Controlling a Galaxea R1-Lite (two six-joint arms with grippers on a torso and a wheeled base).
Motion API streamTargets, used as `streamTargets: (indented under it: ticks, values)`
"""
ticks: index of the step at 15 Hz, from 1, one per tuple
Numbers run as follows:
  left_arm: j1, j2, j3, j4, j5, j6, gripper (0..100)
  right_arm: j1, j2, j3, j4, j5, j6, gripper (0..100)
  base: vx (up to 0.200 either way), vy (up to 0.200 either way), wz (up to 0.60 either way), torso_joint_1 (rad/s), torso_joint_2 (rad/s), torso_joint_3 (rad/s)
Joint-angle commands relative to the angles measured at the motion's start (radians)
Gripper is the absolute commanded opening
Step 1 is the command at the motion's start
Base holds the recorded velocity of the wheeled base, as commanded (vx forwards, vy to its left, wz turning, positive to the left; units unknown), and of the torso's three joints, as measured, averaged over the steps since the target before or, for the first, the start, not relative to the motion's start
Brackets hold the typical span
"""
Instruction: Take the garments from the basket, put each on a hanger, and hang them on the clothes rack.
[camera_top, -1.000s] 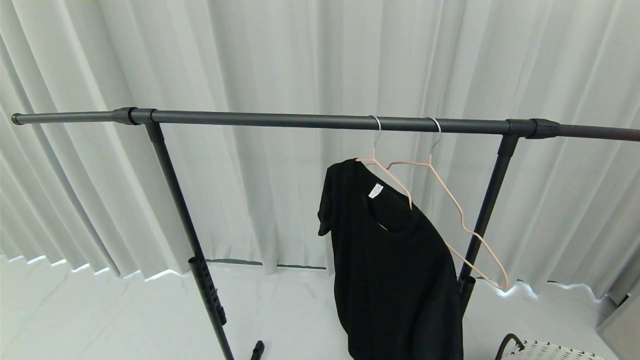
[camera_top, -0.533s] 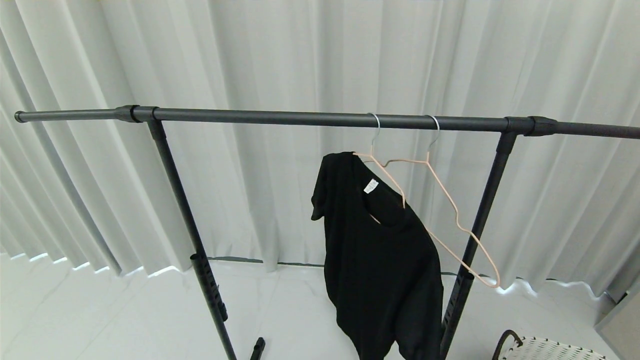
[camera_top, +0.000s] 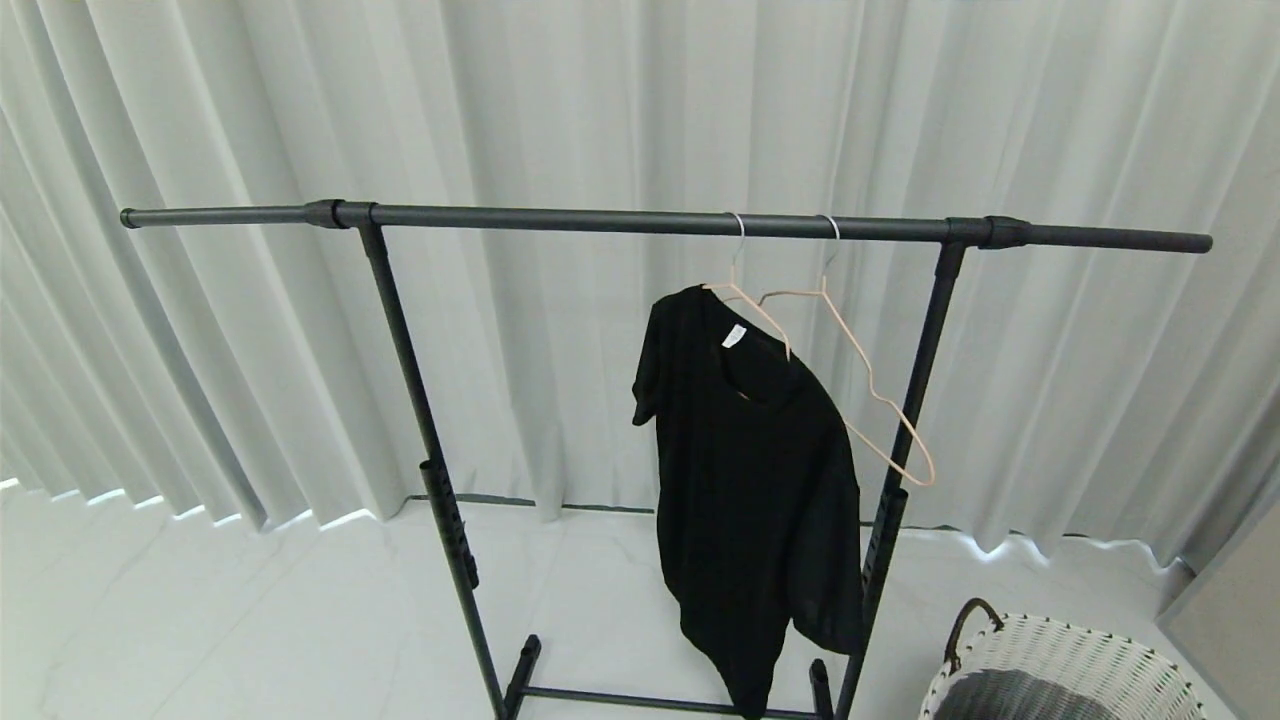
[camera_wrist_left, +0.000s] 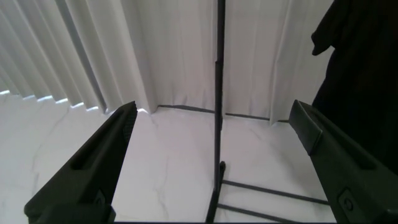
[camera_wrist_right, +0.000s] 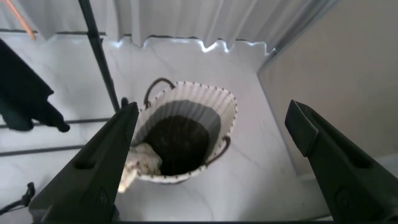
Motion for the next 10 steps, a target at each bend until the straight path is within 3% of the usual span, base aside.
streamTargets:
  ticks: [1,4,7,10]
  values:
    - [0.0,0.005,0.0,0.0,0.0,0.0,100,0.001,0.005,0.001,0.001,0.001,0.0,100,-0.2,0.0,0.0,0.002,0.01,0.017]
    - [0.0,0.005,0.0,0.0,0.002,-0.004,100,0.001,0.003,0.001,0.001,0.001,0.0,100,-0.2,0.0,0.0,-0.001,0.0,-0.002]
    - [0.0,0.004,0.0,0.0,0.002,-0.014,100,0.001,0.003,0.001,-0.005,0.001,-0.007,100,0.0,0.0,0.0,0.0,0.0,0.0]
    - [0.0,0.004,0.0,0.001,0.003,-0.129,100,0.001,0.005,0.003,-0.034,0.002,-0.013,100,0.0,0.0,0.0,-0.057,0.17,0.085]
